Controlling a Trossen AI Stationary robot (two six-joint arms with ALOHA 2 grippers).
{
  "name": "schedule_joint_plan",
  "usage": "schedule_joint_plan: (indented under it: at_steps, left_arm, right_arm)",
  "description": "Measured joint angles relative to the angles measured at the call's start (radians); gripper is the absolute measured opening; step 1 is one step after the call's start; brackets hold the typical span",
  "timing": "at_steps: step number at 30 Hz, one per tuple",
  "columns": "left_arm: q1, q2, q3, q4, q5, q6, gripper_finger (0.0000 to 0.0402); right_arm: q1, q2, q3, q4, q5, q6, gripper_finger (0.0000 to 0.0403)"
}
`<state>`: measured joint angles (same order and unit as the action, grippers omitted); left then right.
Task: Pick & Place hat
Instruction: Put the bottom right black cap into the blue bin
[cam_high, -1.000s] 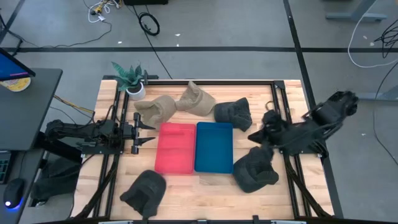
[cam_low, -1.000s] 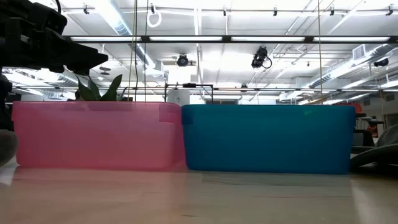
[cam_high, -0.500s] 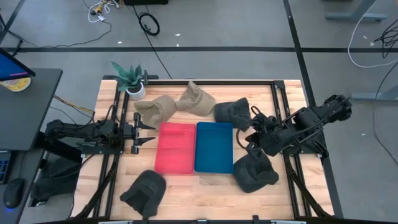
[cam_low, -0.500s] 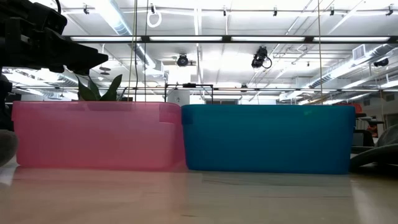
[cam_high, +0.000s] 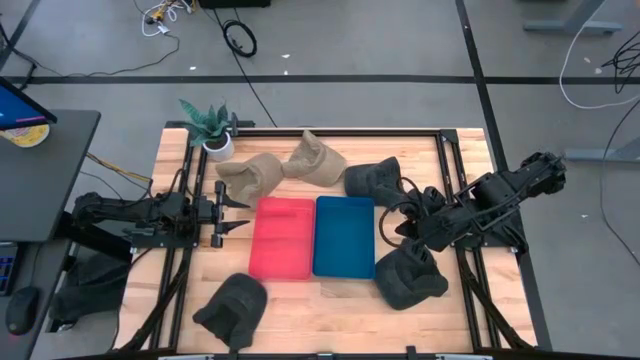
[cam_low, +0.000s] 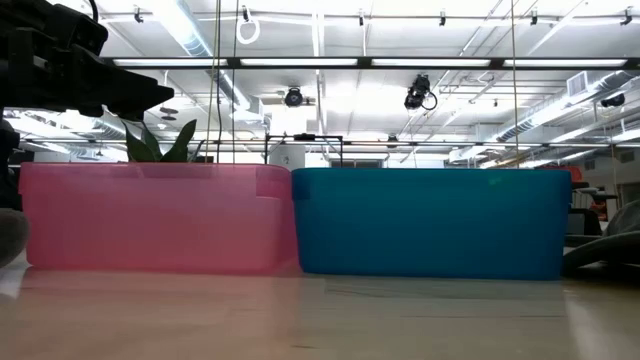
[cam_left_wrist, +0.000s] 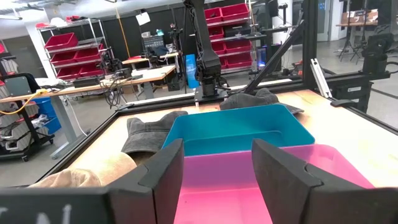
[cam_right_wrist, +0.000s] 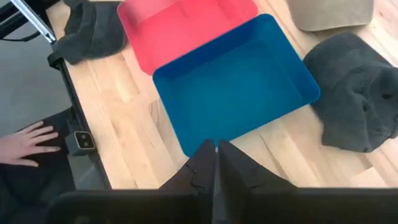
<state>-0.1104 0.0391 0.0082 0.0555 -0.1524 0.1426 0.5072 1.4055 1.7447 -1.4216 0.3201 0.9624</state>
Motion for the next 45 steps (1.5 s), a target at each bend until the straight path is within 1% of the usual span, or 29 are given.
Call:
schedule_joint_plan:
  at_steps: [3,8,12,15,19,23,28,35,41,45]
  left_arm:
    - [0.0,0.0,0.0,0.0,0.0,0.0,0.0193]
    - [0.0,0.0,0.0,0.0,0.0,0.0,0.0193]
    - [0.0,0.0,0.0,0.0,0.0,0.0,0.0193]
    - [0.0,0.0,0.0,0.0,0.0,0.0,0.0193]
    - [0.0,0.0,0.0,0.0,0.0,0.0,0.0193]
    - [0.0,0.0,0.0,0.0,0.0,0.0,0.0193]
    - [0.0,0.0,0.0,0.0,0.0,0.0,0.0193]
    - [0.0,0.0,0.0,0.0,0.0,0.0,0.0193]
    - [0.0,0.0,0.0,0.0,0.0,0.0,0.0193]
    - [0.0,0.0,0.0,0.0,0.0,0.0,0.0193]
  right_arm:
    - [0.0,0.0,0.0,-0.003,-0.007,0.048,0.0025]
    - [0.002,0.001,0.0,-0.016,-0.047,0.14,0.0025]
    - [0.032,0.002,-0.022,-0.045,-0.049,0.225,0.0025]
    - [0.045,0.002,-0.085,-0.061,-0.068,0.301,0.0025]
    - [0.046,0.003,-0.198,-0.061,-0.136,0.35,0.0025]
    - [0.047,0.003,-0.298,0.016,-0.177,0.371,0.0035]
    - [0.067,0.003,-0.383,0.086,-0.183,0.423,0.0076]
    - [0.074,0.003,-0.464,0.108,-0.227,0.496,0.0163]
    - [0.074,0.003,-0.561,0.232,-0.267,0.498,0.0233]
    - [0.078,0.003,-0.631,0.299,-0.288,0.523,0.0264]
